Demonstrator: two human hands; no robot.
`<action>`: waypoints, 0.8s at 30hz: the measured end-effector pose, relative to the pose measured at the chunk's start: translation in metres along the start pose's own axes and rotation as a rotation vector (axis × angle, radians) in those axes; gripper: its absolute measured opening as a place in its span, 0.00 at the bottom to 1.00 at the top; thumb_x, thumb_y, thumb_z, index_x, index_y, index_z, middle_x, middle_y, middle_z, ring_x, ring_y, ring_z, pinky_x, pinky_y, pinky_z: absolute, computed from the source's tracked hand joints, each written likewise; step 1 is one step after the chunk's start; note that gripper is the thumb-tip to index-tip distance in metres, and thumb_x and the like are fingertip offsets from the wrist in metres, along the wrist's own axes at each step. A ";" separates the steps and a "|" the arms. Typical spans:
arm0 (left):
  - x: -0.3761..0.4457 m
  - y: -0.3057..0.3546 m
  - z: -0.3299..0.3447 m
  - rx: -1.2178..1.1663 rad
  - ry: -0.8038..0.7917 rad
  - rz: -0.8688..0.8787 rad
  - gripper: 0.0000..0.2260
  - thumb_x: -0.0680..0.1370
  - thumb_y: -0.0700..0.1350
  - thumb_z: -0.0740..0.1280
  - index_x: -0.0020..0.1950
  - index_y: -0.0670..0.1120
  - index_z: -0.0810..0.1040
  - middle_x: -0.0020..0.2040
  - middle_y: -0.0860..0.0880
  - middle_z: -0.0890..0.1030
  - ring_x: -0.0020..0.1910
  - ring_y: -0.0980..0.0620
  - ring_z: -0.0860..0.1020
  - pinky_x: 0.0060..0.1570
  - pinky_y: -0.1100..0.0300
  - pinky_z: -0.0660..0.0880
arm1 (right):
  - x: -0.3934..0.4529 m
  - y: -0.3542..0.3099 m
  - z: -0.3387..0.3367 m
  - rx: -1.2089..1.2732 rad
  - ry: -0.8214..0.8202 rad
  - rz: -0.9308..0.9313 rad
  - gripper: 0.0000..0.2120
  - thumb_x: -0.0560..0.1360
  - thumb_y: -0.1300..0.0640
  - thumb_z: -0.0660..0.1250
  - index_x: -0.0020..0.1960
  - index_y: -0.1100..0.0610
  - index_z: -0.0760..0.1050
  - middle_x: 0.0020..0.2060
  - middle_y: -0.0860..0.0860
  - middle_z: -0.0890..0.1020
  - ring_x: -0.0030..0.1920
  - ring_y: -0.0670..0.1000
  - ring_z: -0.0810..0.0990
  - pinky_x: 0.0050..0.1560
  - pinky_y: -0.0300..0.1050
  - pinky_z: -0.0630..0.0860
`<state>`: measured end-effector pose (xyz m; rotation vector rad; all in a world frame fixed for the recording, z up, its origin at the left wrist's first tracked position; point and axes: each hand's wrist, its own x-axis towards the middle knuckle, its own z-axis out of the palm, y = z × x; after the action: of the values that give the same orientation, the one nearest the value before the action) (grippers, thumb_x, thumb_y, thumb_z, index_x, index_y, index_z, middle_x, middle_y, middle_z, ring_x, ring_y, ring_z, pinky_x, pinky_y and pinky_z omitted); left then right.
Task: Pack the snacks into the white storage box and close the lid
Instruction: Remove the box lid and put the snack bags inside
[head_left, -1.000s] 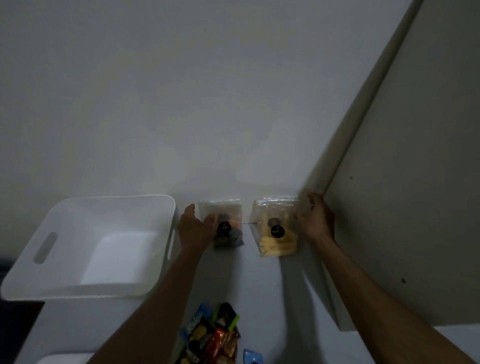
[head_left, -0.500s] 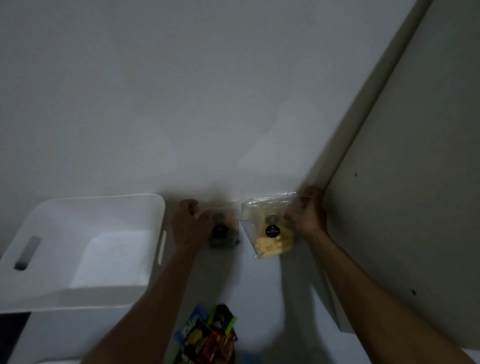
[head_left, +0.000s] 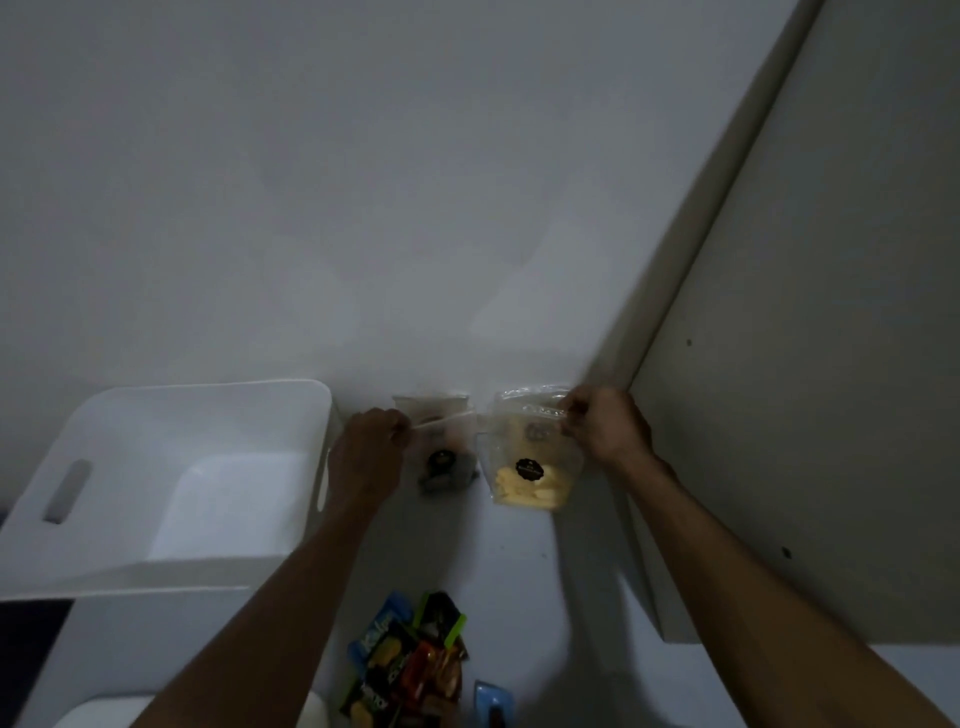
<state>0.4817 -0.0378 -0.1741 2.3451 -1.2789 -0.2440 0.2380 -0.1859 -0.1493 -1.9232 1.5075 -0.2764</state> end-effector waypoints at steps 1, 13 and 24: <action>-0.003 0.001 -0.001 0.044 -0.018 0.015 0.05 0.76 0.46 0.67 0.47 0.50 0.83 0.45 0.46 0.82 0.49 0.42 0.78 0.46 0.49 0.76 | -0.003 -0.004 -0.003 -0.082 -0.026 -0.014 0.06 0.70 0.57 0.72 0.37 0.48 0.78 0.39 0.49 0.84 0.42 0.53 0.83 0.45 0.47 0.80; -0.049 0.032 -0.050 -0.110 0.077 0.017 0.10 0.76 0.53 0.67 0.47 0.49 0.84 0.45 0.48 0.84 0.47 0.47 0.78 0.45 0.52 0.76 | -0.056 -0.028 -0.044 -0.303 -0.025 -0.208 0.05 0.76 0.56 0.69 0.41 0.48 0.78 0.44 0.49 0.83 0.48 0.54 0.81 0.44 0.45 0.76; -0.053 0.009 -0.192 -0.086 0.266 0.060 0.06 0.75 0.46 0.72 0.47 0.44 0.86 0.45 0.46 0.85 0.40 0.51 0.78 0.44 0.61 0.70 | -0.122 -0.146 -0.103 -0.151 0.118 -0.550 0.04 0.76 0.50 0.71 0.45 0.50 0.83 0.41 0.46 0.82 0.41 0.47 0.78 0.41 0.48 0.77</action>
<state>0.5150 0.0607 -0.0042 2.1770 -1.1813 0.0319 0.2576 -0.0956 0.0465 -2.4593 1.0629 -0.5362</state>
